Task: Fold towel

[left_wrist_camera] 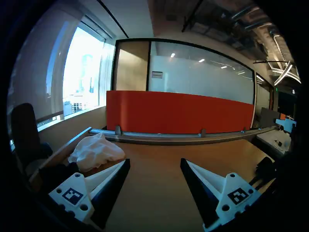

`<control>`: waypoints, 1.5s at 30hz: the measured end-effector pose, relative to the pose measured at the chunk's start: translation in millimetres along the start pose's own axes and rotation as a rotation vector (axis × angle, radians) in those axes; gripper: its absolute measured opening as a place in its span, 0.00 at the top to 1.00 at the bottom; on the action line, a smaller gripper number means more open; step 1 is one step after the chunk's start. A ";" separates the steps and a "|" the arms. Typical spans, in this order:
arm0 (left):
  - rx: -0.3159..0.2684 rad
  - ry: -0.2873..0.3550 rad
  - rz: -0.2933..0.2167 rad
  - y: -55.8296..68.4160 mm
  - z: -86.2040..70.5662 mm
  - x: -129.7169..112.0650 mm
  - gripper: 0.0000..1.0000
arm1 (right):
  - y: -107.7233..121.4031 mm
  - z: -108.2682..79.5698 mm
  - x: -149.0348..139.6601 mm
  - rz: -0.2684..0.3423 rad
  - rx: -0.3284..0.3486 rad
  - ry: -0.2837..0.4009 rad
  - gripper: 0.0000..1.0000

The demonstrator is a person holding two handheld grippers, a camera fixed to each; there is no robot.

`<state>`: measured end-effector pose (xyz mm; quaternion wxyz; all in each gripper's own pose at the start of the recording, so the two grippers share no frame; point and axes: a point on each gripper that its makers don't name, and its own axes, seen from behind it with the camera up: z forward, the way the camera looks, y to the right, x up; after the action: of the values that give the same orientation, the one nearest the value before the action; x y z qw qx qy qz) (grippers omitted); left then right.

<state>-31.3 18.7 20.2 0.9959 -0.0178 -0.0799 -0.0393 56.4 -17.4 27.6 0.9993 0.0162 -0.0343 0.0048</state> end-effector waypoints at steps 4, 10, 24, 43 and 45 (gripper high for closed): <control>-0.007 0.017 0.018 2.5 0.8 0.2 0.04 | -5.9 0.0 0.7 0.009 0.007 -0.014 0.00; -0.003 0.044 0.059 2.1 1.2 -2.5 0.04 | -14.5 -1.2 3.1 0.021 0.017 -0.025 0.00; 0.037 0.094 0.097 -20.3 4.4 -39.5 0.03 | -25.1 -0.9 -0.6 0.063 -0.005 -0.014 0.00; 0.065 0.137 0.070 -44.6 11.0 -112.0 0.04 | -56.8 8.9 -51.9 -0.001 0.021 -0.025 0.00; 0.066 0.141 0.065 -44.7 11.4 -117.5 0.04 | -58.6 10.1 -54.9 -0.001 0.025 -0.025 0.01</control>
<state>-152.4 -16.5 13.9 0.9998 0.0155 -0.0102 -0.0056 1.6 -76.8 32.0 0.9985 0.0288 -0.0465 0.0045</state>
